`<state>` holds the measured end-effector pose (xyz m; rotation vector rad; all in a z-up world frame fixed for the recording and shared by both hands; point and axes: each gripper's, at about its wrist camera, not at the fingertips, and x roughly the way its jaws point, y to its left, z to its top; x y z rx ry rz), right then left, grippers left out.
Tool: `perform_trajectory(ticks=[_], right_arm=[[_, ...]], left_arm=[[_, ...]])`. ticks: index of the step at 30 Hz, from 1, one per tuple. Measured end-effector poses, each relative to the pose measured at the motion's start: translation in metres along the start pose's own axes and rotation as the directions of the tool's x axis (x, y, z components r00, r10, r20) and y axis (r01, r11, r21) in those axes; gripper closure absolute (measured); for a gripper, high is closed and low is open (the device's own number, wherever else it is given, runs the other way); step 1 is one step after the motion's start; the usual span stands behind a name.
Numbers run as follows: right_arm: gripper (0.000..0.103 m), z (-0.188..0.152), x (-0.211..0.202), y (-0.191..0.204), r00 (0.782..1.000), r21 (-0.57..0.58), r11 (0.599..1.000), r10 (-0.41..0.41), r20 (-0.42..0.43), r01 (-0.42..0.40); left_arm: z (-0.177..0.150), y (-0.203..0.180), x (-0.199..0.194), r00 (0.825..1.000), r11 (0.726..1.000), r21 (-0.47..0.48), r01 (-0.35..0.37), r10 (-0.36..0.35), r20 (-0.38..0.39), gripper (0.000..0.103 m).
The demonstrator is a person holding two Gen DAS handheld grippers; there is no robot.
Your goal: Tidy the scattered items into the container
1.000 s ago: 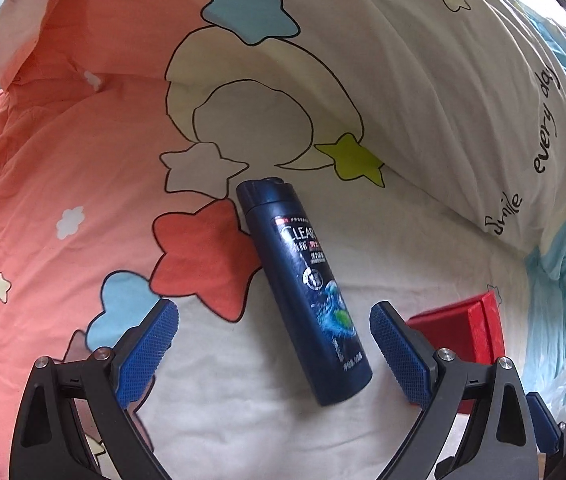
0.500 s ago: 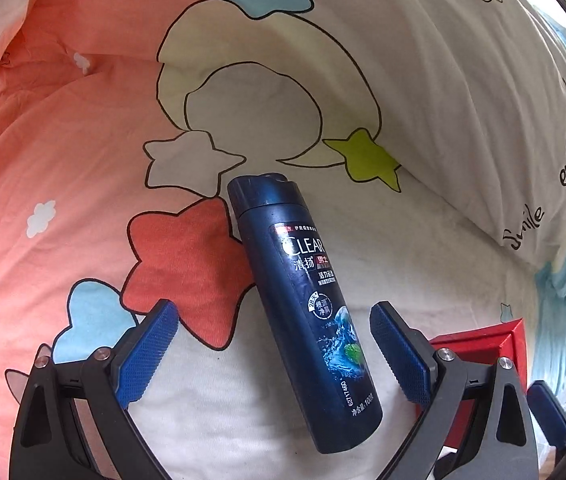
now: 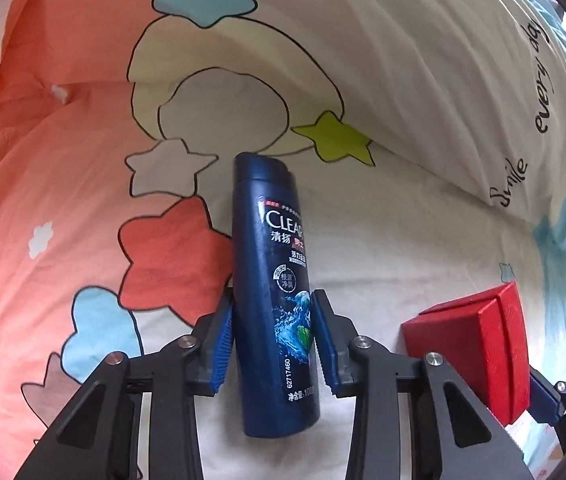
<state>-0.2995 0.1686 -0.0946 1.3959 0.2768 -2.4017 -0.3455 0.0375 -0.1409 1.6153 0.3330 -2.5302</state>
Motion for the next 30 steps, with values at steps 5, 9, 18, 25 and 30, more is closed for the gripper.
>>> perform_trajectory(ticks=[5,9,18,25,30], right_arm=[[0.071,-0.002,-0.011,-0.002,1.000,0.021,1.000,-0.003,0.002,0.003],[0.071,-0.005,-0.025,-0.003,1.000,0.032,0.999,-0.007,0.008,0.007],[0.071,-0.013,-0.046,-0.001,1.000,0.052,0.999,-0.005,0.005,0.005],[0.071,-0.029,-0.066,0.001,1.000,0.076,0.997,0.007,0.001,-0.007],[0.071,-0.048,-0.083,0.008,1.000,0.077,0.997,0.009,-0.007,-0.008]], left_arm=[[-0.003,0.001,-0.006,1.000,1.000,0.003,0.009,-0.008,-0.027,0.067],[-0.008,0.000,-0.017,1.000,1.000,0.023,0.010,-0.010,-0.027,0.067],[-0.006,-0.003,-0.043,0.999,0.999,0.049,0.014,-0.012,-0.036,0.068],[-0.031,-0.009,-0.055,0.997,0.997,0.078,0.021,-0.015,-0.078,0.069],[-0.053,-0.015,-0.073,0.997,0.991,0.131,0.020,-0.009,-0.080,0.077]])
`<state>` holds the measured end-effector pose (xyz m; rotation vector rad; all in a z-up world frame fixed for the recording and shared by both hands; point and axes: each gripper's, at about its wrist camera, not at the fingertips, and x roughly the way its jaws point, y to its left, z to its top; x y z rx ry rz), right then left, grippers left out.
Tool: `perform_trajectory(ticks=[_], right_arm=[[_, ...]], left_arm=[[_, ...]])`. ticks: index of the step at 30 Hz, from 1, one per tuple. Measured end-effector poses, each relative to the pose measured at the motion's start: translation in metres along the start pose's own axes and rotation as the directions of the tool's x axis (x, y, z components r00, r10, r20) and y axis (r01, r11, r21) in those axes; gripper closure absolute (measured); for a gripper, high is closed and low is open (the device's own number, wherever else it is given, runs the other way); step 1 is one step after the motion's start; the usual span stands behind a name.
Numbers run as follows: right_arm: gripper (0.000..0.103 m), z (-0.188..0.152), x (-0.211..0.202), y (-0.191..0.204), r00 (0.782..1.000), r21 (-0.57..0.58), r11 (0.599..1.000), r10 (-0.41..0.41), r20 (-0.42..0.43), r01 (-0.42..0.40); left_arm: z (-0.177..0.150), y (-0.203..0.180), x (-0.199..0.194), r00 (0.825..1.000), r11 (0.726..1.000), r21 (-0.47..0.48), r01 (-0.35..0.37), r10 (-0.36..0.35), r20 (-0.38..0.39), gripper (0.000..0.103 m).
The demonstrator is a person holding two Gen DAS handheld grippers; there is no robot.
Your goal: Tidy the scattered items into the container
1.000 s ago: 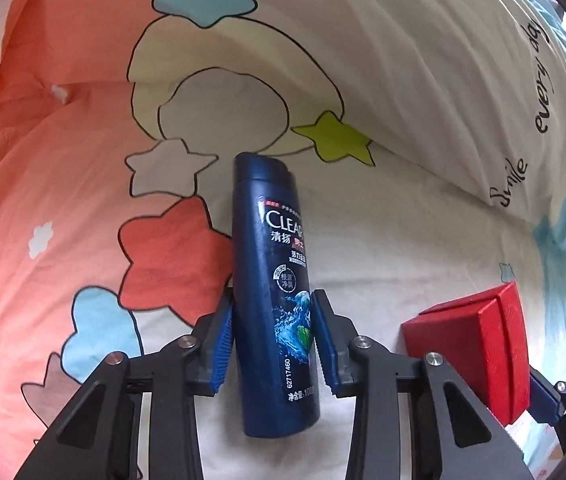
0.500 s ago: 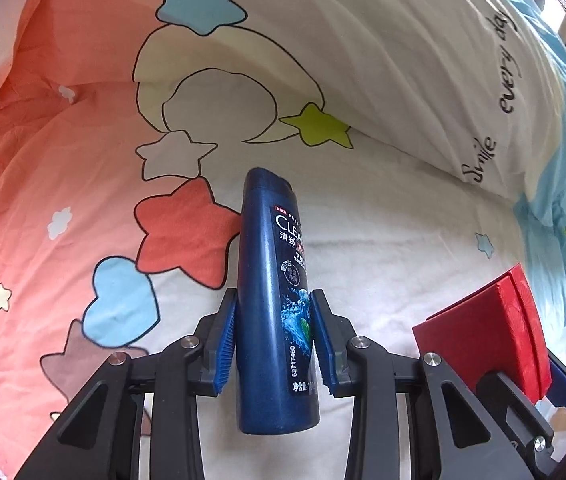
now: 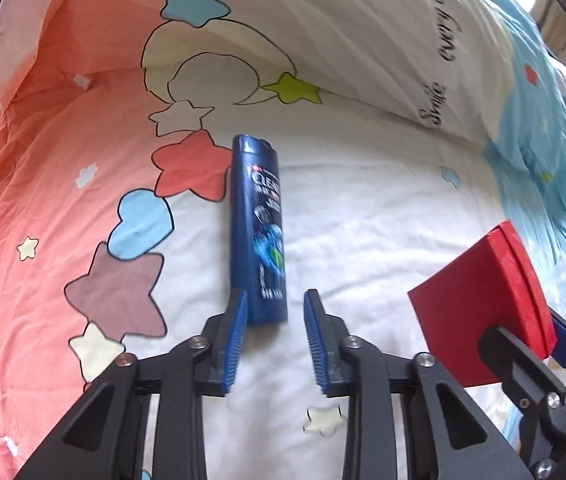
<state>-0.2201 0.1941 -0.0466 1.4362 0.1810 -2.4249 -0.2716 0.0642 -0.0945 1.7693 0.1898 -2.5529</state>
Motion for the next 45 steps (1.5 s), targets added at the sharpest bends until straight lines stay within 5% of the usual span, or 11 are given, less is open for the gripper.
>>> perform_trajectory(ticks=[2,8,10,12,30,33,45], right_arm=[[0.071,-0.006,-0.001,-0.001,1.000,0.011,1.000,-0.001,-0.003,0.001],[0.071,-0.013,-0.012,-0.001,1.000,0.007,1.000,-0.013,0.007,0.013],[0.071,-0.012,-0.009,-0.003,1.000,0.010,1.000,-0.011,0.003,0.011],[0.071,-0.011,-0.004,-0.004,1.000,0.005,1.000,-0.018,-0.003,0.018],[0.071,-0.002,0.032,-0.001,0.999,-0.030,0.999,-0.021,-0.041,0.020],[0.071,-0.002,0.032,-0.001,0.999,-0.033,0.999,-0.020,-0.042,0.018],[0.071,-0.006,0.005,-0.006,1.000,-0.001,1.000,-0.015,-0.013,0.015]], left_arm=[[-0.005,-0.005,-0.002,1.000,1.000,0.018,-0.001,0.001,-0.013,0.084],[-0.004,-0.003,-0.014,1.000,1.000,-0.002,-0.001,0.001,0.031,0.081],[0.003,0.004,-0.011,0.999,0.999,-0.044,-0.016,0.018,0.032,0.053],[0.013,0.012,-0.004,0.999,0.996,-0.082,-0.024,0.027,0.031,0.050],[0.042,0.019,0.056,1.000,0.998,-0.061,-0.026,0.025,-0.014,0.052],[0.039,0.015,0.056,1.000,1.000,-0.028,-0.003,0.003,-0.014,0.068],[0.026,0.010,0.023,1.000,1.000,0.029,0.007,-0.007,0.000,0.069]])
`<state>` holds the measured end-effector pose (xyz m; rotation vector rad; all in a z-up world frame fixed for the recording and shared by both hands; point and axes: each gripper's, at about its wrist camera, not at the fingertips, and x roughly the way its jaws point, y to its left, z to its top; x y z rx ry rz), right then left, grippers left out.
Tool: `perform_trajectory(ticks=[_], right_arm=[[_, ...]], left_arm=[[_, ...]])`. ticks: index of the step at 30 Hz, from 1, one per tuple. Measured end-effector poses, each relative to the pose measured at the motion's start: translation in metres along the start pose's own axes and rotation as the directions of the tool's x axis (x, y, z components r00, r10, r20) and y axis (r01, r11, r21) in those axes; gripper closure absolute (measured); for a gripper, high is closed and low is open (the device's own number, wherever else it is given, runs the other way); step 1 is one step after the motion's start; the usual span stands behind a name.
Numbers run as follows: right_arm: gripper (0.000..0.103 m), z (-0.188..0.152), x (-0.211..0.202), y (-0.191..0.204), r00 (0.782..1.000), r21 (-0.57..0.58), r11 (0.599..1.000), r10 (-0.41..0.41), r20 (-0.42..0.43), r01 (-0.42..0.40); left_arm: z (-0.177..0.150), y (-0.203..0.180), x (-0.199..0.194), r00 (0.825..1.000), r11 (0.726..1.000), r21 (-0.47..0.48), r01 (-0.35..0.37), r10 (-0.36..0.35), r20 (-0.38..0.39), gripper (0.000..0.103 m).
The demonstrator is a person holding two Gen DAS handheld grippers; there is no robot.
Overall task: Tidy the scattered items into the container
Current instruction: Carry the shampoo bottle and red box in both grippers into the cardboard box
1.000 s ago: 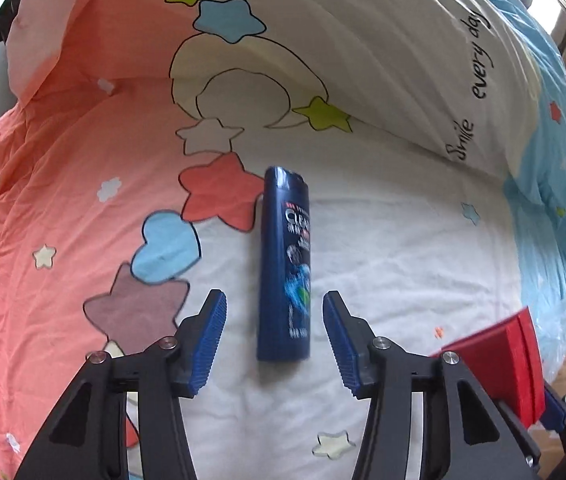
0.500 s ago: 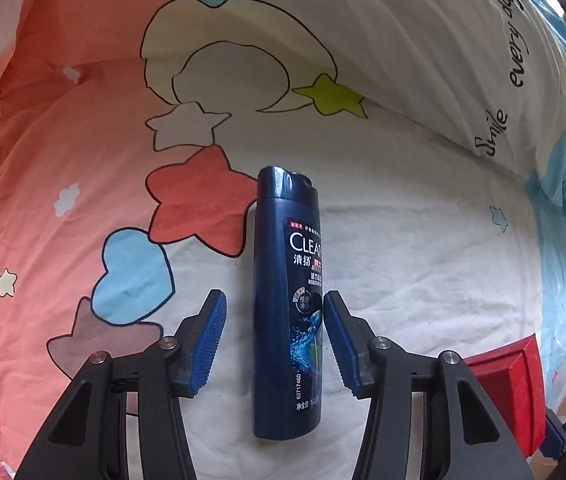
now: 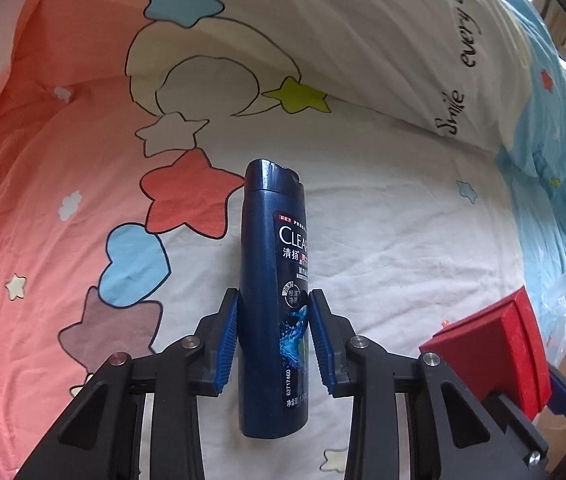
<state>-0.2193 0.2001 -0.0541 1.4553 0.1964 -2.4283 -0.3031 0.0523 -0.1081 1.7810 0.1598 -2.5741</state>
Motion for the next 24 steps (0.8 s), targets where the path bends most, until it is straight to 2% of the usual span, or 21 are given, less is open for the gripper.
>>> perform_trajectory(ticks=[8,15,24], right_arm=[[0.071,-0.026,-0.034,0.003,1.000,0.020,1.000,-0.015,0.011,0.015],[0.071,-0.054,-0.050,0.006,0.999,0.051,0.998,-0.030,-0.012,0.030],[0.071,-0.079,-0.076,0.018,0.999,0.064,0.997,-0.037,-0.020,0.038]], left_arm=[[-0.030,-0.008,-0.035,1.000,1.000,0.025,0.004,-0.004,-0.006,0.069],[-0.079,-0.033,-0.060,0.999,0.994,0.110,0.020,-0.016,-0.032,0.069],[-0.124,-0.043,-0.082,0.998,0.992,0.119,0.033,-0.026,-0.062,0.069]])
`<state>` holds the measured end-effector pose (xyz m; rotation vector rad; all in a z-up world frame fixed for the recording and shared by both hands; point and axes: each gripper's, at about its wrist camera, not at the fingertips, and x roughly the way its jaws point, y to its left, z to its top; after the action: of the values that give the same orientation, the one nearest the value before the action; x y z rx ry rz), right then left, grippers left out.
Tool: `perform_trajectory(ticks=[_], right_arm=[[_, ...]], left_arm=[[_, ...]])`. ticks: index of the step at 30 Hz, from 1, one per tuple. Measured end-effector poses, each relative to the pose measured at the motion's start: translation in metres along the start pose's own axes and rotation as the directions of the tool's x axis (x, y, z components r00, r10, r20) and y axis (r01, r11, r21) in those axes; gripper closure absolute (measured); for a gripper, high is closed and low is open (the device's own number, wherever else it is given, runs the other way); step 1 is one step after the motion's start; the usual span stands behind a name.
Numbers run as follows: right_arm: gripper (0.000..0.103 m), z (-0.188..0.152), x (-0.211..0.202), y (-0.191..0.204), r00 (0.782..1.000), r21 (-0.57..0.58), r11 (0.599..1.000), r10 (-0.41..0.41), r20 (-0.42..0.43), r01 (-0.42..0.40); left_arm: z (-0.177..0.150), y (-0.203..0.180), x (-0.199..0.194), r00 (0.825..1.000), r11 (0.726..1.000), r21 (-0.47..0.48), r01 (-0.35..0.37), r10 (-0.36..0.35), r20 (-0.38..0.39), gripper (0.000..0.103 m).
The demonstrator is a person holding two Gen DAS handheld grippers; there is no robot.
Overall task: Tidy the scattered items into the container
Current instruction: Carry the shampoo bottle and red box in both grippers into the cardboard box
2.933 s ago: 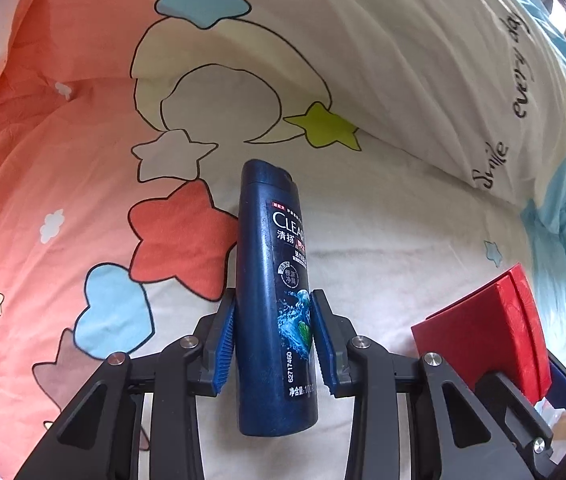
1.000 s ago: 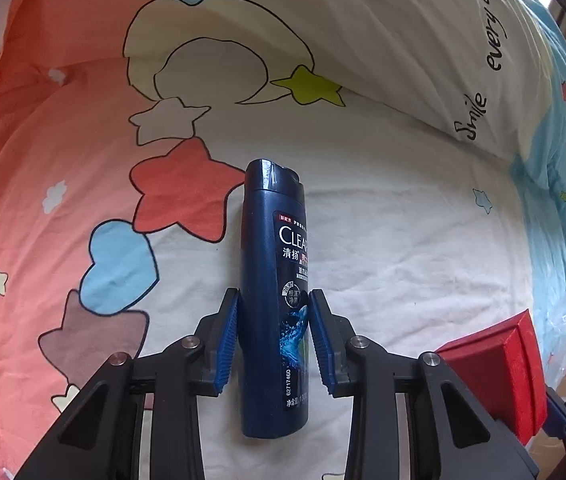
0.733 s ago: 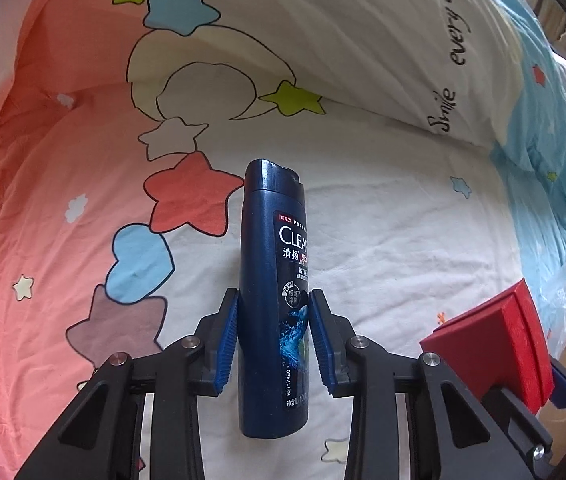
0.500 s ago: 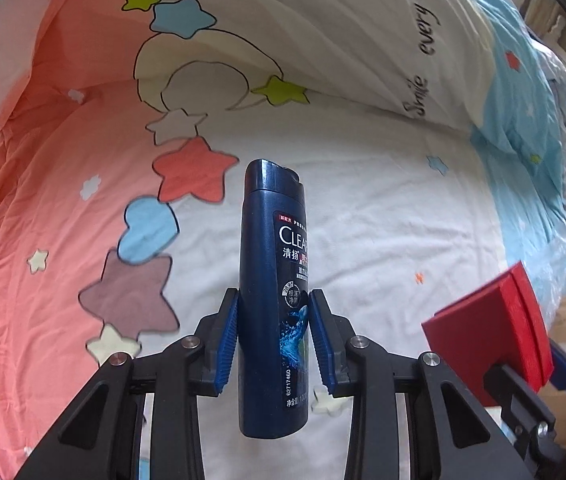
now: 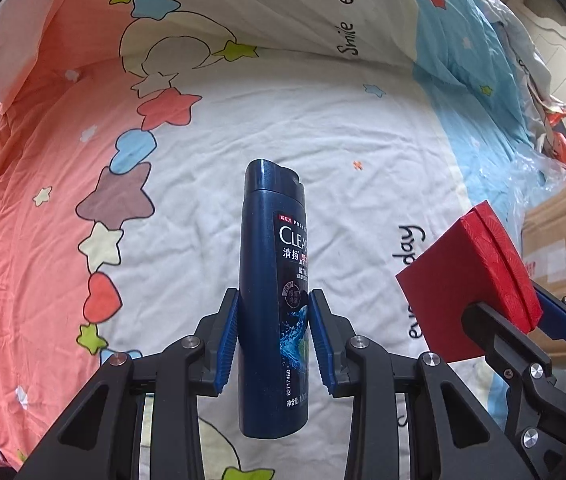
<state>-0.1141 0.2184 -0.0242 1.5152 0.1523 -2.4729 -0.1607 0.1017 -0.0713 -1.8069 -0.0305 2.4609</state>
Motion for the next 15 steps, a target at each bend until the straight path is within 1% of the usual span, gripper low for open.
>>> perform_trajectory(ticks=[7,11,15], right_arm=[[0.071,-0.015,-0.010,0.001,1.000,0.017,1.000,-0.004,-0.007,0.004],[0.071,-0.019,-0.020,0.001,1.000,0.026,1.000,-0.011,0.003,0.011],[0.071,-0.024,-0.031,-0.003,1.000,0.036,0.999,-0.019,0.016,0.019]], left_arm=[[-0.021,-0.005,-0.012,1.000,1.000,0.003,-0.002,0.002,-0.005,0.069],[-0.029,-0.008,-0.018,1.000,1.000,0.002,-0.006,0.006,-0.016,0.068],[-0.036,-0.016,-0.028,1.000,1.000,0.016,-0.002,0.002,-0.006,0.068]])
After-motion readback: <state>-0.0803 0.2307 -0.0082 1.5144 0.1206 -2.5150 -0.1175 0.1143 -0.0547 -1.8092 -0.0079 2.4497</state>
